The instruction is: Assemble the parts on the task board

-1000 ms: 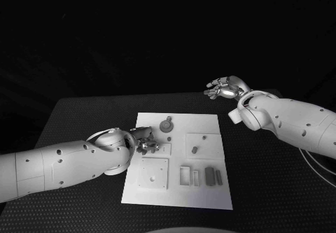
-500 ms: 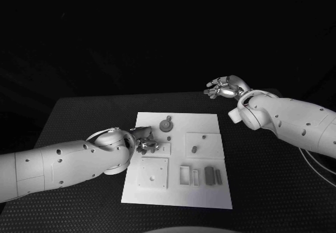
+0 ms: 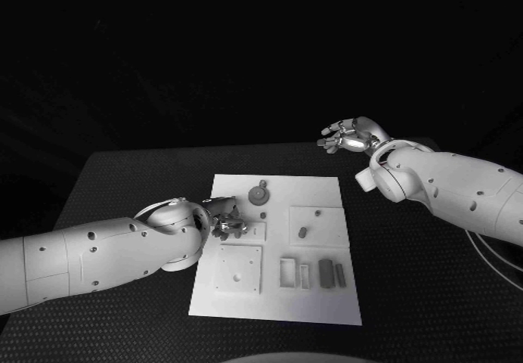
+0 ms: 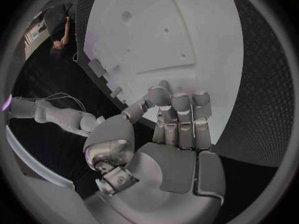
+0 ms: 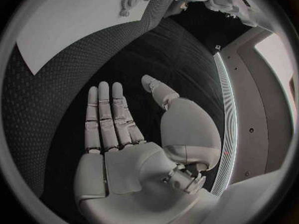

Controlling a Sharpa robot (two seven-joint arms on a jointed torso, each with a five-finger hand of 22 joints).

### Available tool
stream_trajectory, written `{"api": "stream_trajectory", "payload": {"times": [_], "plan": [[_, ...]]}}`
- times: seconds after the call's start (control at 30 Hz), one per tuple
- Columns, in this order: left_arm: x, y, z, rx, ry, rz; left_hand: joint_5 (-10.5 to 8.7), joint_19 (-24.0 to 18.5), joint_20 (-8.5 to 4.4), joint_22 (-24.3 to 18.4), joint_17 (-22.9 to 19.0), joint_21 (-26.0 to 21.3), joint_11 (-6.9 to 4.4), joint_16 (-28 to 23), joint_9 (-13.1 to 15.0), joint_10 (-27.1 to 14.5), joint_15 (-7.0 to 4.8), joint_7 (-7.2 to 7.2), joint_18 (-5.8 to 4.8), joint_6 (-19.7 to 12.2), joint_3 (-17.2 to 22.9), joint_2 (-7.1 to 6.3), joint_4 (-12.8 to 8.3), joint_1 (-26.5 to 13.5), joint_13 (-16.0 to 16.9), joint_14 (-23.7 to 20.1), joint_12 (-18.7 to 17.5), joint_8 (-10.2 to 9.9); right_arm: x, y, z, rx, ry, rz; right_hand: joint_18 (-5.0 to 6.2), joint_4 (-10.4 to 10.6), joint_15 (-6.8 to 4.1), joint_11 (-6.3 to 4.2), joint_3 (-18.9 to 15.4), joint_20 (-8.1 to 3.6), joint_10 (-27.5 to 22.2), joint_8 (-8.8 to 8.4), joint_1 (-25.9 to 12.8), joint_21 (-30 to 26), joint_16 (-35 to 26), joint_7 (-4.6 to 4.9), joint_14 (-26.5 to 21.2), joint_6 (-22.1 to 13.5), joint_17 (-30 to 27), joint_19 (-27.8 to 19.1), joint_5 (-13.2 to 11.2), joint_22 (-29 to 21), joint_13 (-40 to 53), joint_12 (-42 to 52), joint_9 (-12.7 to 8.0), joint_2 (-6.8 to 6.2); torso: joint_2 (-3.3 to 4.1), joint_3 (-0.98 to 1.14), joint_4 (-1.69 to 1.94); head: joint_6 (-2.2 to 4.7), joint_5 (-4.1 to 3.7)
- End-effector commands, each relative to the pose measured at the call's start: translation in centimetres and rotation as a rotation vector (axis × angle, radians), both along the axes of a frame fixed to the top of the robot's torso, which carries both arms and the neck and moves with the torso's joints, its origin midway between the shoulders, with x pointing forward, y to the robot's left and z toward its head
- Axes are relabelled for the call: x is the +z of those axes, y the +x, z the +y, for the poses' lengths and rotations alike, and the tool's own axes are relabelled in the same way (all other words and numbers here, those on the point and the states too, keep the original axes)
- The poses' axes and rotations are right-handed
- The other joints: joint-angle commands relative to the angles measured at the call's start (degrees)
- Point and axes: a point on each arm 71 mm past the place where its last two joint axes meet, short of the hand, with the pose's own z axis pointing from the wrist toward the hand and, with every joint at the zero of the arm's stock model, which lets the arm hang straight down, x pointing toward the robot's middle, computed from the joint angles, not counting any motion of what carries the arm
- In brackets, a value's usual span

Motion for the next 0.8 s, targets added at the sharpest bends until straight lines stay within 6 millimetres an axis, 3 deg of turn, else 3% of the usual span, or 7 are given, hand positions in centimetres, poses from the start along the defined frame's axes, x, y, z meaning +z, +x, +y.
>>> {"api": "stream_trajectory", "payload": {"times": [0.03,0.8], "plan": [[-0.66,-0.34,0.02,-0.012,0.026,0.038,0.17,0.5,-6.51,0.9,-0.1,0.3,-1.22,0.4,0.0,-1.8,-0.44,-2.11,-0.03,2.5,0.1,1.32,0.1,1.8,-0.1,0.1,0.3,-0.2,0.02,-0.04,0.17,0.017,0.003,0.001,-0.63,0.0,0.3,4.41,-0.4,0.1,-6.8,0.37,-0.8,-0.2,-0.2,1.17,-0.1,0.8,0.1,0.0,0.3,0.1,-0.1,0.3,-0.1,-0.02,-0.03,0.0,-0.02,-0.03,0.06],[-0.8,-0.29,0.21,-0.008,0.032,0.056,0.89,0.5,-6.5,1.0,-0.2,0.3,-1.28,0.7,0.1,-1.7,-0.39,-2.17,-0.08,2.7,0.2,1.45,-0.2,2.2,-0.1,0.1,0.6,-0.1,0.02,-0.03,0.15,0.016,0.003,0.0,-0.63,0.0,0.29,4.4,-0.4,0.09,-6.8,0.4,-0.7,-0.3,-0.3,1.16,-0.1,0.8,0.1,0.0,0.3,0.2,-0.2,0.4,-0.1,-0.02,-0.02,0.01,-0.02,-0.16,-0.09]]}}
